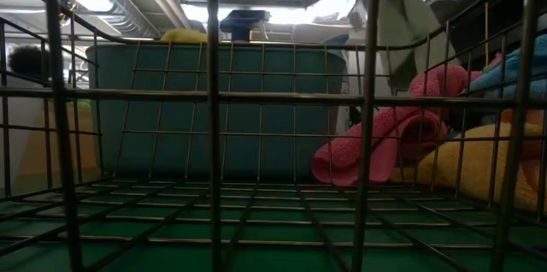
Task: Sort microfiber towel by color & place in baskets
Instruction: Put the light green microfiber towel into the black wire basket
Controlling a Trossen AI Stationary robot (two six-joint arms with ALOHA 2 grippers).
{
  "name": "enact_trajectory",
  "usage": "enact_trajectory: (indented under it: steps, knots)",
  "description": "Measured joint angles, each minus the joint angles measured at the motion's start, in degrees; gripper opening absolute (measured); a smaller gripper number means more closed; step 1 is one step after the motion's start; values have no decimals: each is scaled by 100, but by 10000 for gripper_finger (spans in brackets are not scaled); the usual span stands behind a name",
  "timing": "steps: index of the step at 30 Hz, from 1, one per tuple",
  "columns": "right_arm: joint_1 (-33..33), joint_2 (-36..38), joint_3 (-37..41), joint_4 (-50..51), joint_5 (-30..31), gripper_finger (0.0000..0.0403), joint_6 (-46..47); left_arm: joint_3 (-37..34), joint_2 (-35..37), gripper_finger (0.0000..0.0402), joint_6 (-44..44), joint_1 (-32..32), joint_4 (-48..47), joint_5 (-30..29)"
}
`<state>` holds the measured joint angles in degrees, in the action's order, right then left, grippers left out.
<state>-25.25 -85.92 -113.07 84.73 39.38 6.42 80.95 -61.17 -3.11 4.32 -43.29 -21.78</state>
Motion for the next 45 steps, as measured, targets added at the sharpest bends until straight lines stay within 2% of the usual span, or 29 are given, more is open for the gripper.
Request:
enact_trajectory:
  steps: [6, 11, 19, 23, 30, 36, 40, 45]
  knots:
    - [-407, 34, 2128, -1296, -861, 18, -42, 0, 0, 116, 3, 0, -13, 0]
    - [-493, 34, 3720, -2696, -1520, 18, -68, 0, 0, 116, 68, 0, -75, 0]
    - [-477, 34, 5398, -4078, -2647, 18, -16, 0, 0, 116, 299, 0, -131, -2]
    - [-477, 34, 5795, -4083, -2939, 18, -14, 0, 0, 116, 299, -1, -131, 0]
    - [-477, 34, 5909, -4006, -2953, 31, -20, 0, 0, 116, 271, -7, -131, -21]
    - [-477, 34, 5909, -3991, -2992, 47, -20, 0, 0, 116, 285, -61, -327, -573]
    - [-479, 34, 5909, -3973, -3209, 82, -23, 0, 0, 116, 509, -351, -699, -565]
    - [-477, 34, 5905, -3917, -3263, 152, -25, 0, 0, 116, 882, -933, -1443, -317]
